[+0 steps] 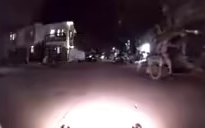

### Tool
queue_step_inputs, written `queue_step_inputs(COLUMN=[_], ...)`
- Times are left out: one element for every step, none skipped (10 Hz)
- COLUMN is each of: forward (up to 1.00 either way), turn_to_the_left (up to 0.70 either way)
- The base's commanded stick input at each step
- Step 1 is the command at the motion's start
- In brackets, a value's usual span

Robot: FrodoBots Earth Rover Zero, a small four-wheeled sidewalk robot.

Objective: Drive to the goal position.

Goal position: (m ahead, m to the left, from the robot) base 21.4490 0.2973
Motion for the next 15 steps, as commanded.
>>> queue_step_inputs(forward=[0.85,0.85,0.85,0.85,0.85,0.85,0.85,0.85,0.85,0.85,0.85,0.85,0.85,0.85,0.85], turn_to_the_left=[0.0,0.0,0.0,0.0,0.0,0.0,-0.1,-0.2,-0.28,-0.34,-0.34,-0.15,0.0,0.0,0.0])
